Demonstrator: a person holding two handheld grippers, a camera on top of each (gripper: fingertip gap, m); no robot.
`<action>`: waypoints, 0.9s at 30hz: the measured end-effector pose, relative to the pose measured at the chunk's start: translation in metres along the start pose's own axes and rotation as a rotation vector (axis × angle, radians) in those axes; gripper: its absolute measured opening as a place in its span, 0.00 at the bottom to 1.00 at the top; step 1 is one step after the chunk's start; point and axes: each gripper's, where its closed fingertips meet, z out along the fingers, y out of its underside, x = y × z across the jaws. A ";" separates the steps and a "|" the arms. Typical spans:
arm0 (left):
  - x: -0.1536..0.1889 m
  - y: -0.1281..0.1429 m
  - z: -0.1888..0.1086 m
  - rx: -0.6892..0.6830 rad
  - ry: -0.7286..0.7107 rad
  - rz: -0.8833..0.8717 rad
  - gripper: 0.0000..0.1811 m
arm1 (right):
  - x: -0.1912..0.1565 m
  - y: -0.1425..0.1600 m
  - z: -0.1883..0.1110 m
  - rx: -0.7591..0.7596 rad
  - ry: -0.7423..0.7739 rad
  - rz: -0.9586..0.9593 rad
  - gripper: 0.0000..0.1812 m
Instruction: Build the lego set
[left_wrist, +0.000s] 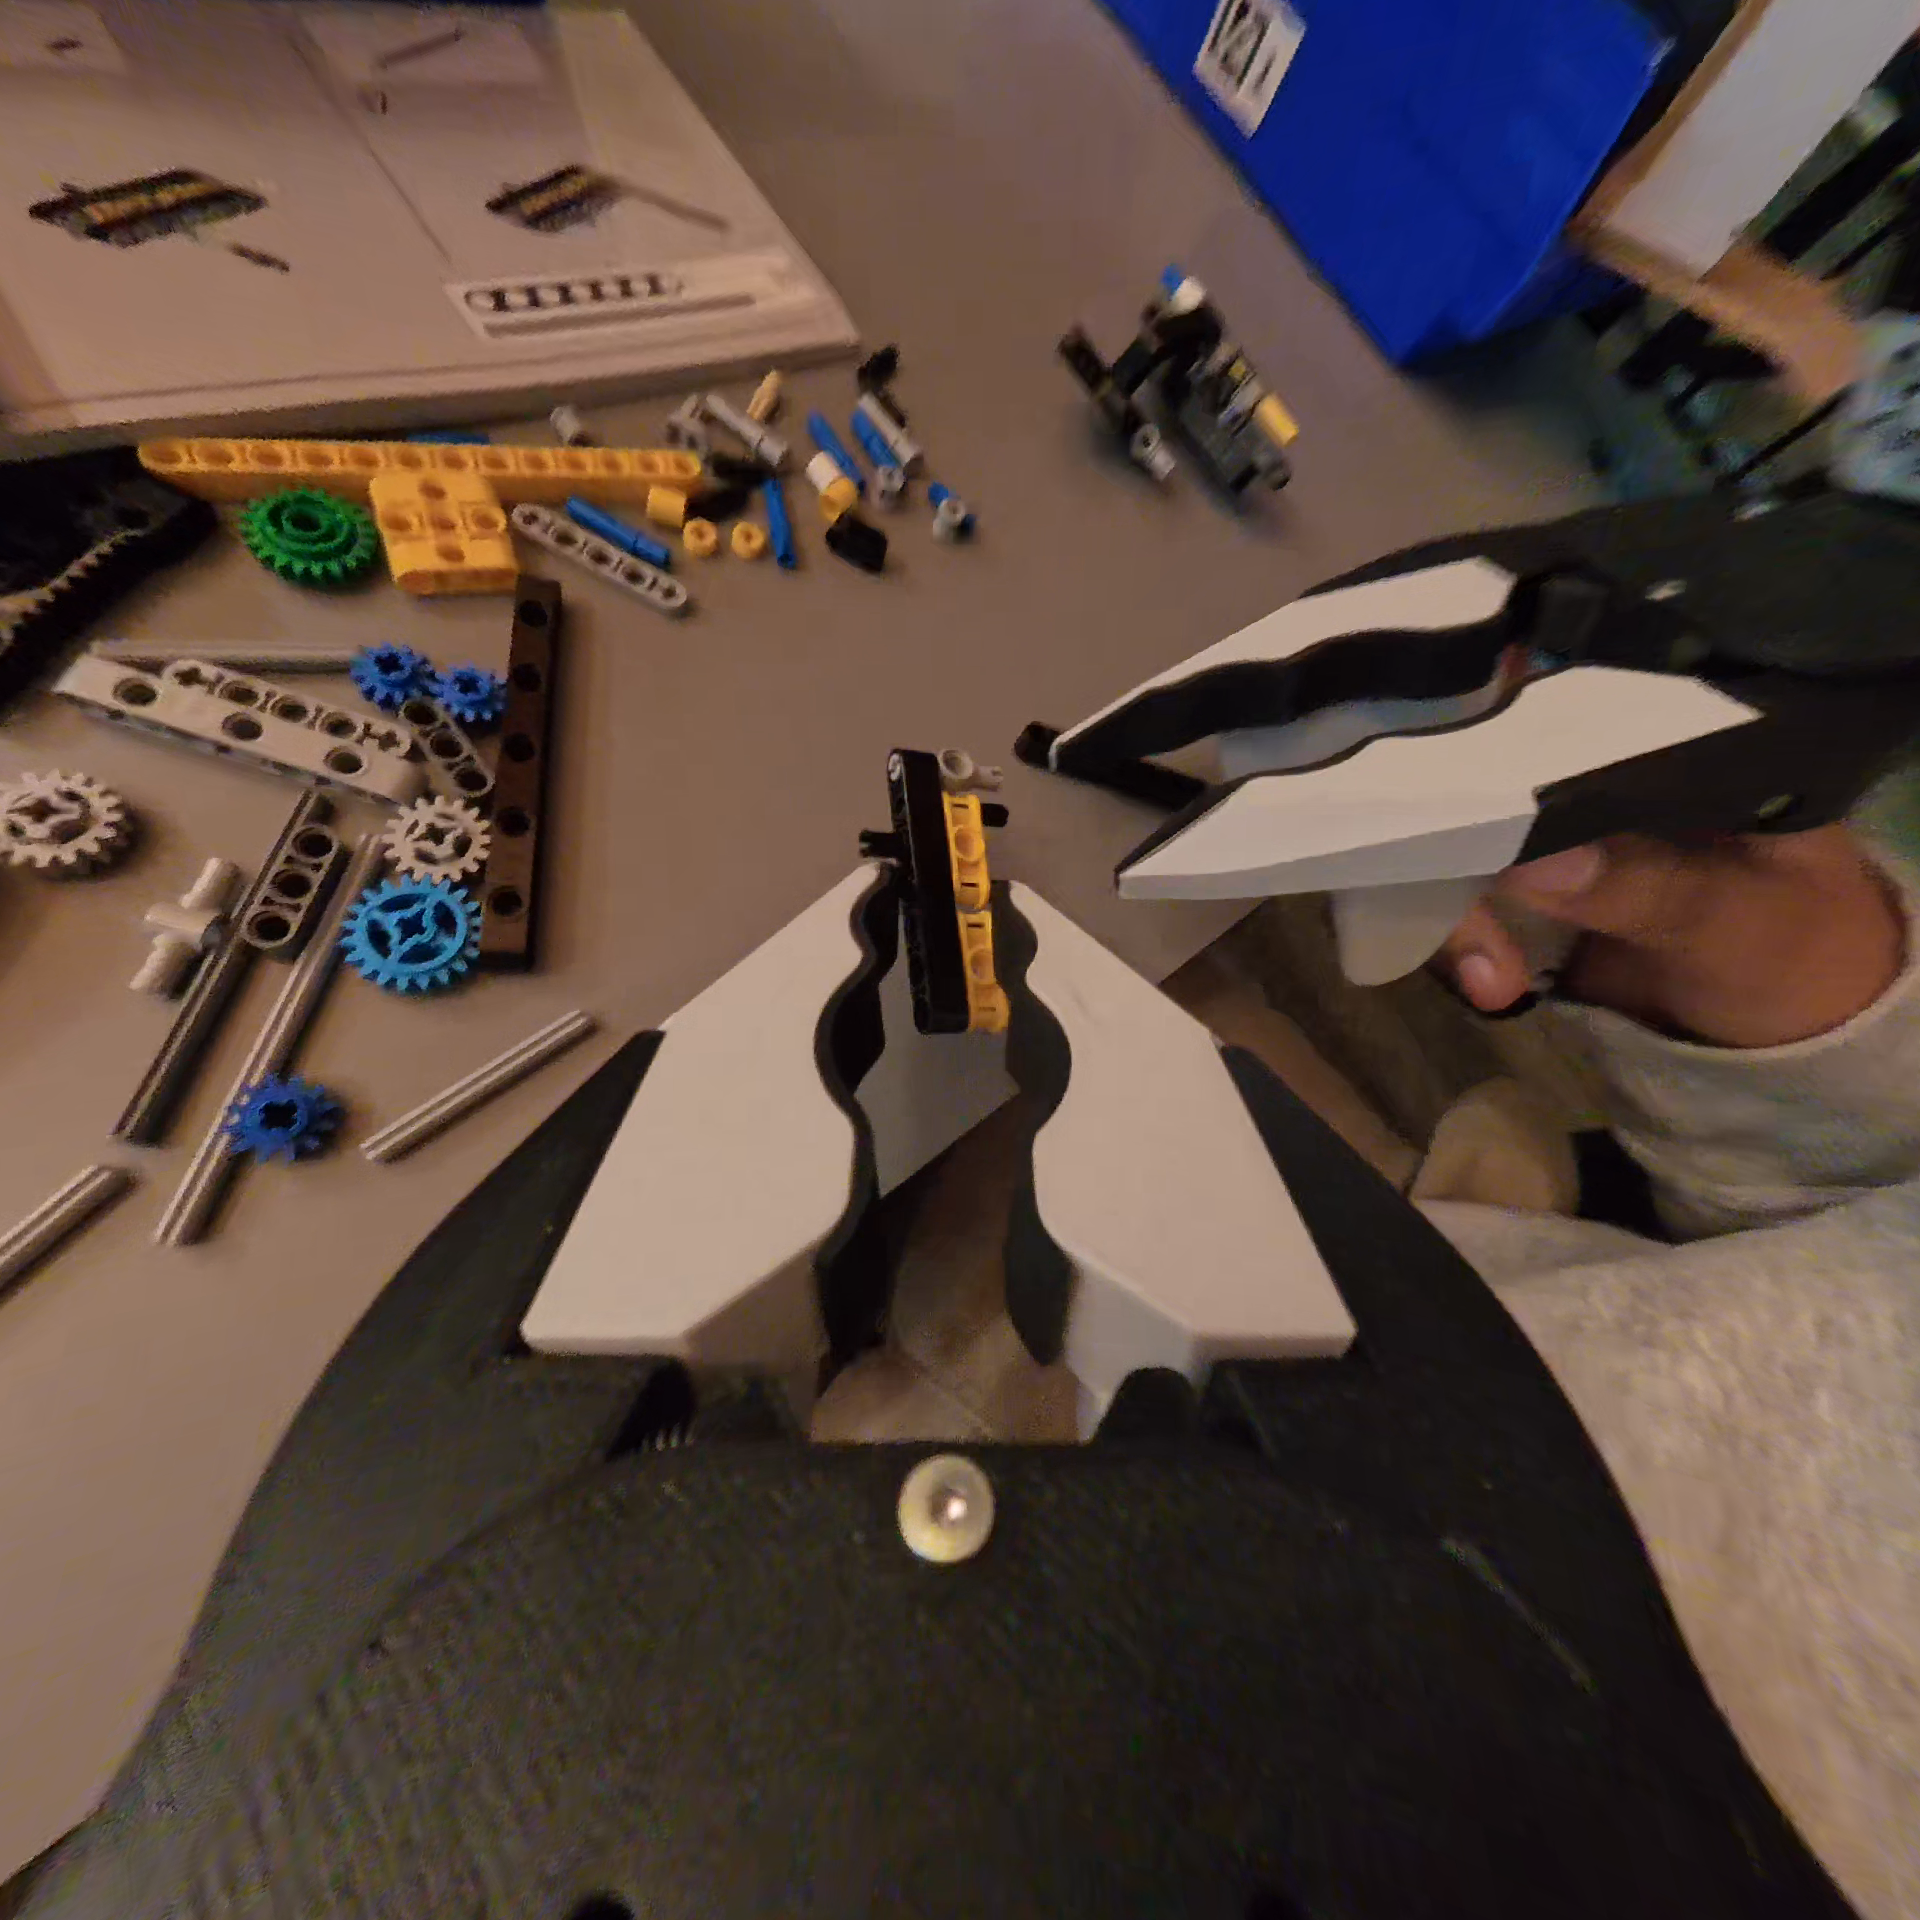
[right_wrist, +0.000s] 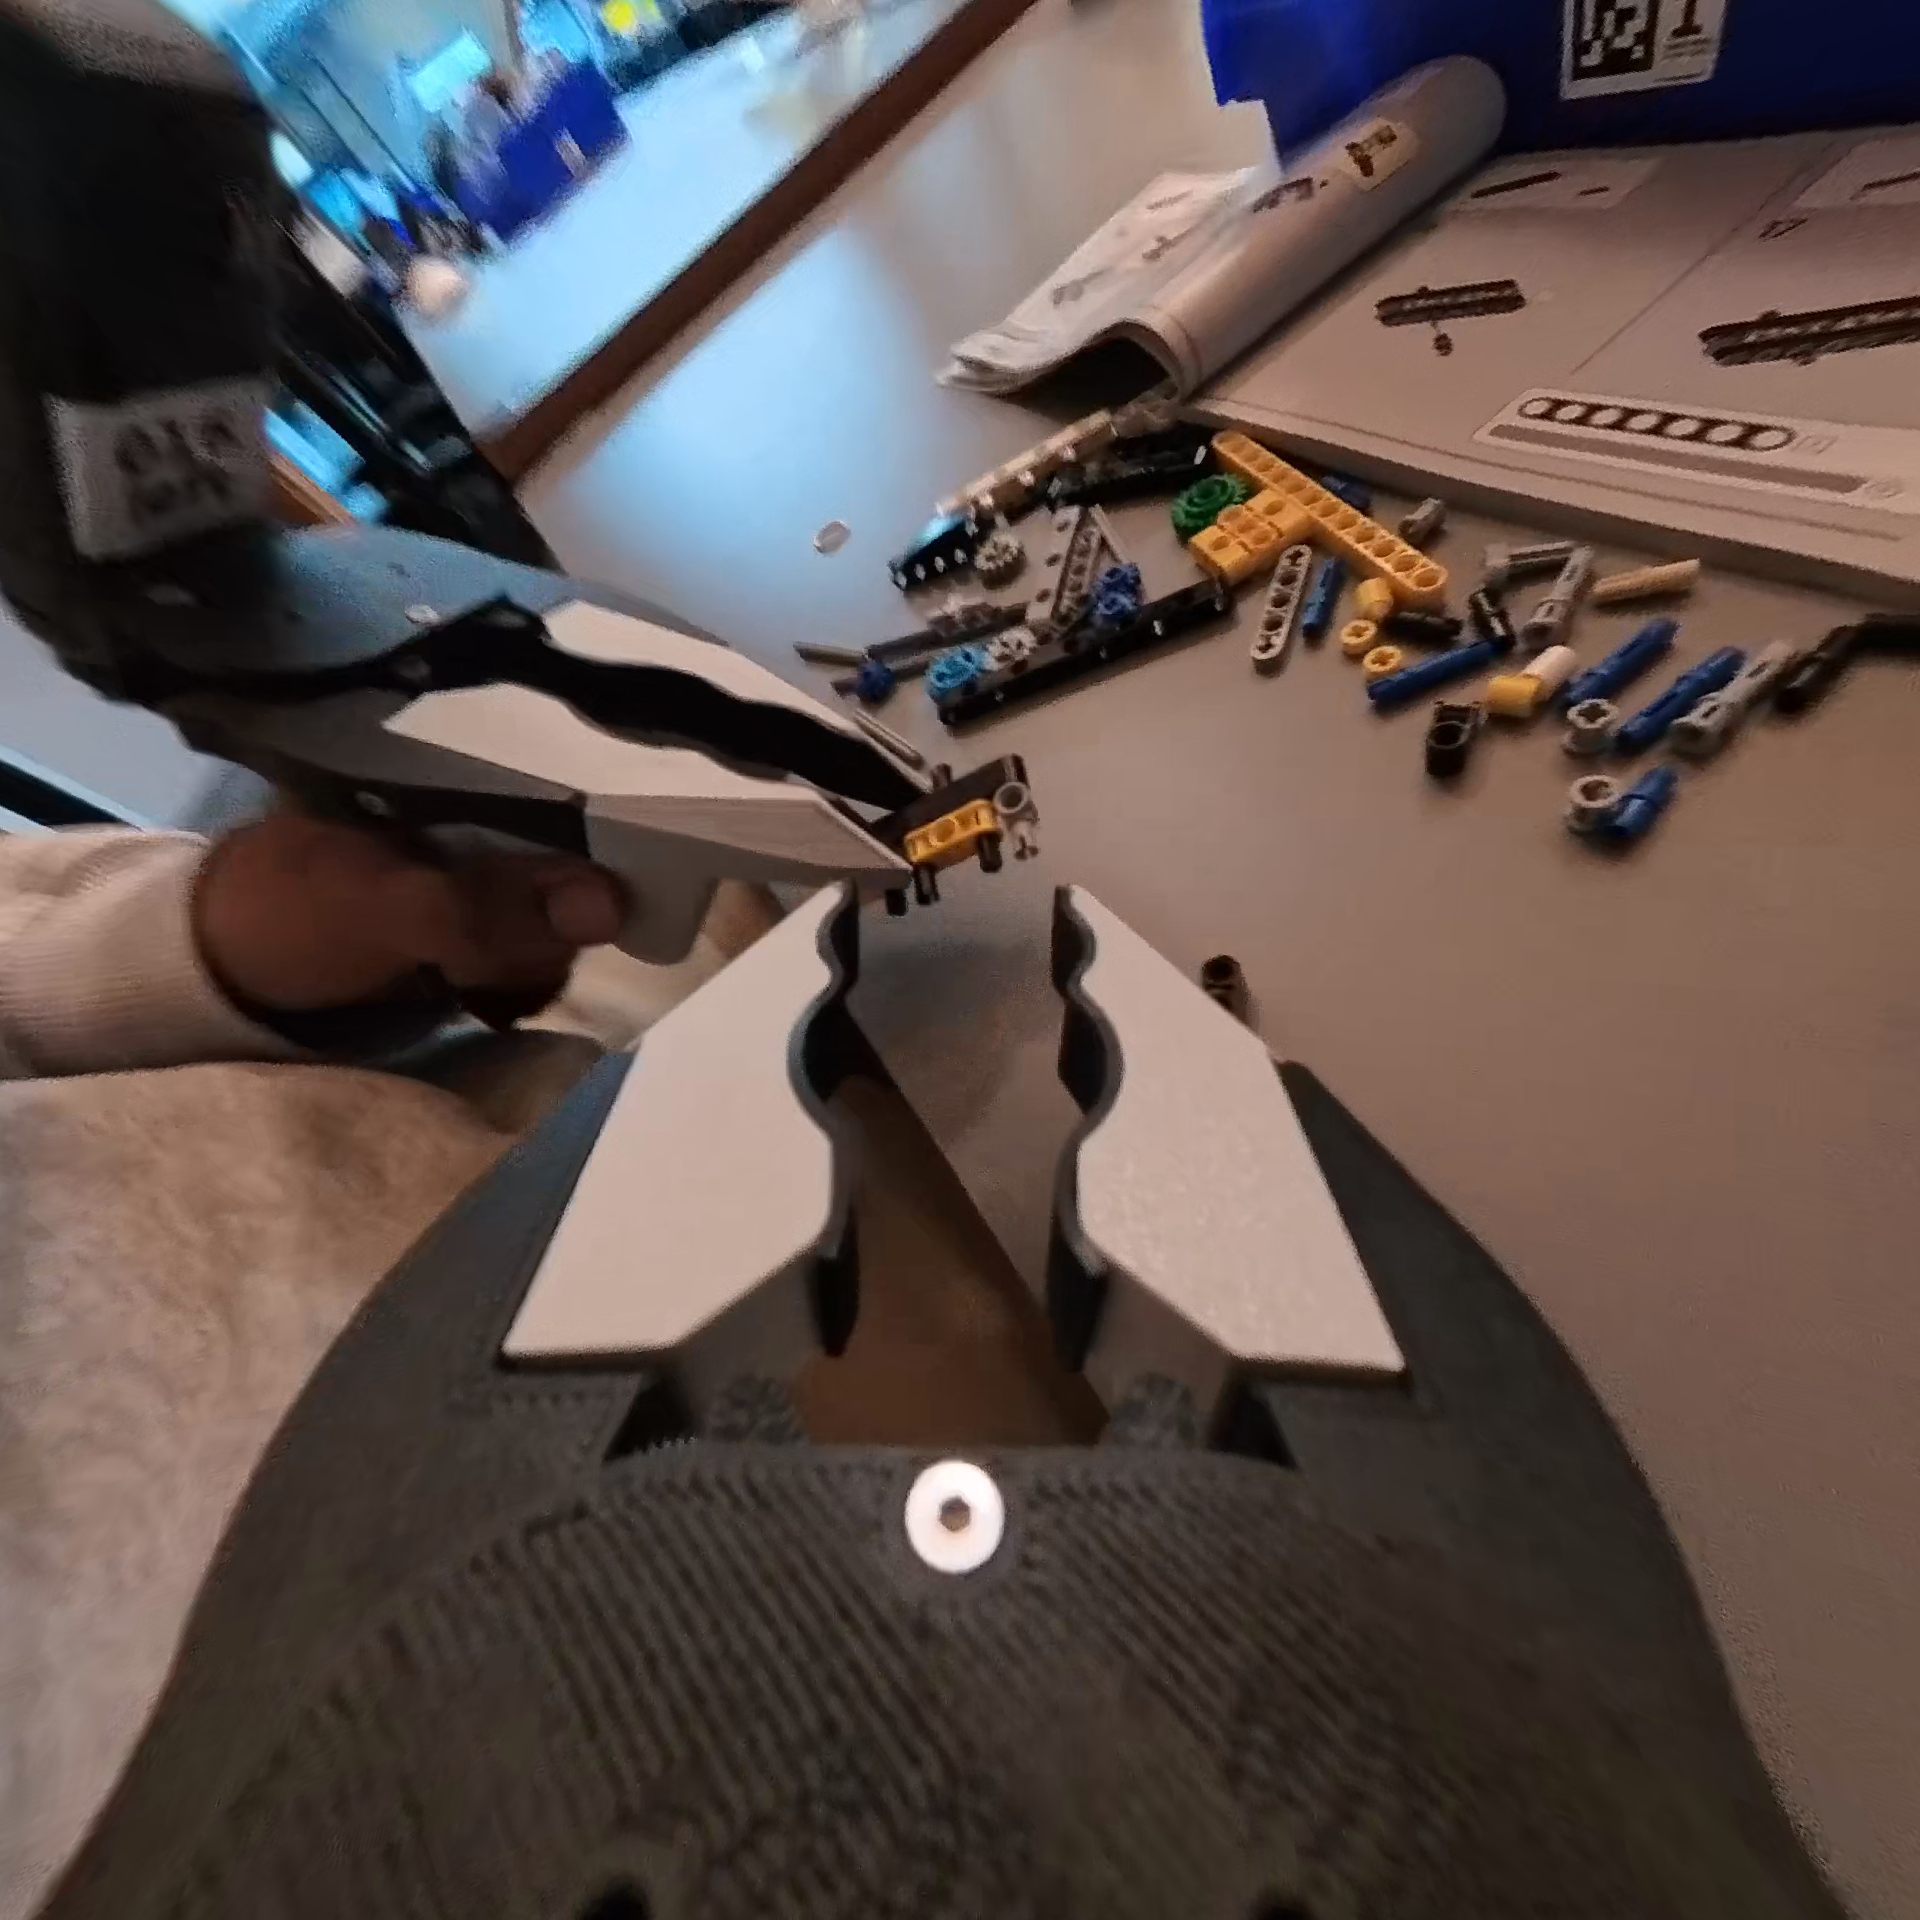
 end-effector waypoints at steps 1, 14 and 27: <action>0.003 -0.004 -0.002 0.027 0.027 -0.017 0.10 | -0.002 -0.004 -0.002 0.031 -0.037 0.047 0.20; 0.045 -0.029 -0.019 0.201 0.287 -0.020 0.10 | -0.023 -0.039 -0.024 0.286 -0.438 0.434 0.03; 0.054 -0.056 -0.053 0.320 0.744 -0.466 0.03 | -0.049 -0.040 -0.034 0.237 -0.616 0.380 0.02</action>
